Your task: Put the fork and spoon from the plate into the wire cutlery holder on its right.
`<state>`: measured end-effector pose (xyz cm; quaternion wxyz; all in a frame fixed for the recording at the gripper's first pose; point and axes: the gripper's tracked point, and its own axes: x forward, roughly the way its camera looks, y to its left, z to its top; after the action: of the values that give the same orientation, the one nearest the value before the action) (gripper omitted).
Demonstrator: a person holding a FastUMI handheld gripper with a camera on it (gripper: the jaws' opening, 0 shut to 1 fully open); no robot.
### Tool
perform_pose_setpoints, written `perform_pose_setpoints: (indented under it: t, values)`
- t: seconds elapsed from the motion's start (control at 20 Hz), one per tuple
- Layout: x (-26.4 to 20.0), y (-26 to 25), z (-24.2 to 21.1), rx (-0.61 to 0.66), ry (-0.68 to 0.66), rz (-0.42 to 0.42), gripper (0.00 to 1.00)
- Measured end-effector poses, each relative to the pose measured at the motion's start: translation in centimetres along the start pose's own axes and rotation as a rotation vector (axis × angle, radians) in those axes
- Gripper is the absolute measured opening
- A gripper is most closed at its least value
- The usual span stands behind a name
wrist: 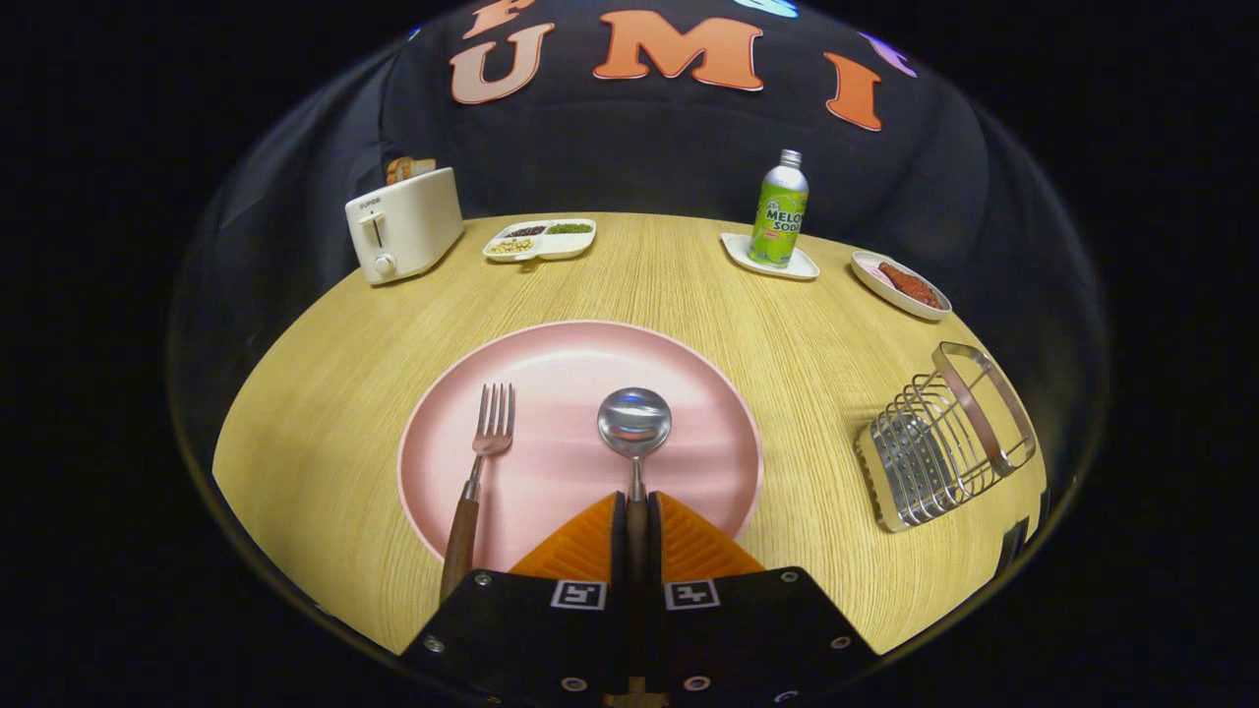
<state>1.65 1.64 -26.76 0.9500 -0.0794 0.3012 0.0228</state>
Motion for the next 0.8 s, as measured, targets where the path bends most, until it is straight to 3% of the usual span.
perform_pose_setpoints:
  t: [0.45, 0.8]
  values:
    - [-2.2, -0.2, 1.9, 0.010, -0.012, 0.040, 0.05]
    - [-5.3, -2.7, 3.1, 0.017, 0.006, 0.016, 0.05]
